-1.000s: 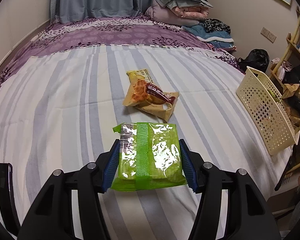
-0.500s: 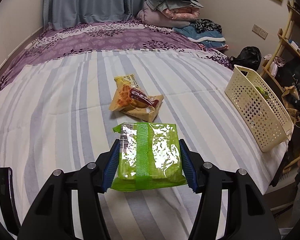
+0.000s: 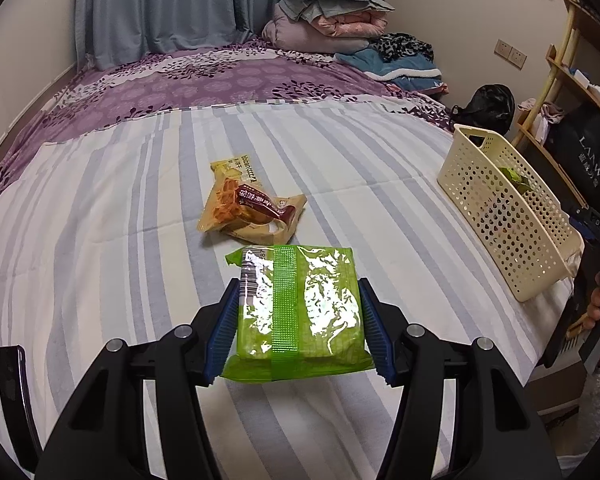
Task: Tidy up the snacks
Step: 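Open the right gripper over the basket while the left lowers and releases the green pack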
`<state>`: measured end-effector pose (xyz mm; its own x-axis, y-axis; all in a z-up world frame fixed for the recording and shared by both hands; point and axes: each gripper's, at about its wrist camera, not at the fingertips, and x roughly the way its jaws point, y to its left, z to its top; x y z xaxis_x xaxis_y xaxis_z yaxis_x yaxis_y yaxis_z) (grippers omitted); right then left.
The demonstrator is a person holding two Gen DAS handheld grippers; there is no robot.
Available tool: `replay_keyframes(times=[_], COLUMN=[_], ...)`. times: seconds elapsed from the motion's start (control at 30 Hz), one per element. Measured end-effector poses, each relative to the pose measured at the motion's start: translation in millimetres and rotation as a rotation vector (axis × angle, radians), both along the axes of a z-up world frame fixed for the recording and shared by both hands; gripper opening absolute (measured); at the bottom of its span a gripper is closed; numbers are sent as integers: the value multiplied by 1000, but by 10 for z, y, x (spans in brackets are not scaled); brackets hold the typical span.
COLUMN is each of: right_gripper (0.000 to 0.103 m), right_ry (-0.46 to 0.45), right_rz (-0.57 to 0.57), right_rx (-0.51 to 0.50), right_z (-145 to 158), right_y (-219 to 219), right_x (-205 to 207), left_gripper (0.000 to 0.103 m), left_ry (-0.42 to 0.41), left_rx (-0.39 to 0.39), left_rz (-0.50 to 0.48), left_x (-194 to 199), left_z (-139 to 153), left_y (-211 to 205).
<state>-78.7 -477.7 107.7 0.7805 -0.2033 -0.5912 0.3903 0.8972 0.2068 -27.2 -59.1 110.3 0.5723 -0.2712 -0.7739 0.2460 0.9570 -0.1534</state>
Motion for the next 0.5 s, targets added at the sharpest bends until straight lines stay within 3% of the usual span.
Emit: replay_keyframes(times=[0.27, 0.5], right_gripper=[56, 56], right_ry=[-29, -59], right_rz=[-31, -65], right_rx=[14, -11], right_z=[-7, 18], right_y=[-88, -167], right_x=[-125, -277], left_gripper=[58, 58], left_ry=[-35, -63], left_rx=[11, 7], left_rz=[-81, -217], left_x=[53, 105], left_z=[184, 366], left_y=[-370, -973])
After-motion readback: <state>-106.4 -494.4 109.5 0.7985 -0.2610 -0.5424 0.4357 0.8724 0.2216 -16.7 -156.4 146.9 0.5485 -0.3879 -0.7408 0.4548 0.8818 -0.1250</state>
